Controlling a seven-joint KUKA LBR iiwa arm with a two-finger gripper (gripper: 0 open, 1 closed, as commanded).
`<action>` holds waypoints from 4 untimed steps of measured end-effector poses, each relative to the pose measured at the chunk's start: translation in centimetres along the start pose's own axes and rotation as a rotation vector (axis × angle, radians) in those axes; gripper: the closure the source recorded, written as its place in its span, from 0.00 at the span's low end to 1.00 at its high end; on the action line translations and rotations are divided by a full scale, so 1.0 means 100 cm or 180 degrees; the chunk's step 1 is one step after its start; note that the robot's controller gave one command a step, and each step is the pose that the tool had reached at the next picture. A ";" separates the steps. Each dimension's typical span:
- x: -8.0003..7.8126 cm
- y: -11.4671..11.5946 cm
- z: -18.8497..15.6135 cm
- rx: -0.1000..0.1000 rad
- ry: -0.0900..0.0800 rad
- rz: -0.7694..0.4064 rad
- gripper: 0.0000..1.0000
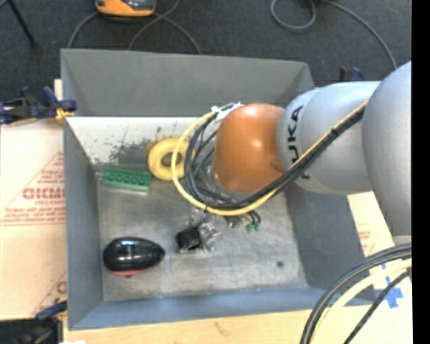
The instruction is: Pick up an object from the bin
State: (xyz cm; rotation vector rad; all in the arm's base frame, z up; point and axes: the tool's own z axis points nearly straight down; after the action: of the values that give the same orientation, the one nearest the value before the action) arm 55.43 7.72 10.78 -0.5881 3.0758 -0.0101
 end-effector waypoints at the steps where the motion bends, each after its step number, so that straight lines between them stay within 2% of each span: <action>1: 0.000 0.000 0.000 -0.0001 -0.0001 0.0008 1.00; 4: 0.000 0.000 0.000 -0.0001 0.0000 0.0019 1.00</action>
Offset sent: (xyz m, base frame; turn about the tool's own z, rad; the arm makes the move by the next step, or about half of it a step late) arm 0.0000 0.0000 0.0000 0.0000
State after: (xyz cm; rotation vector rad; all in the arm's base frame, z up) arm 55.46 7.69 10.78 -0.5791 3.0778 -0.0093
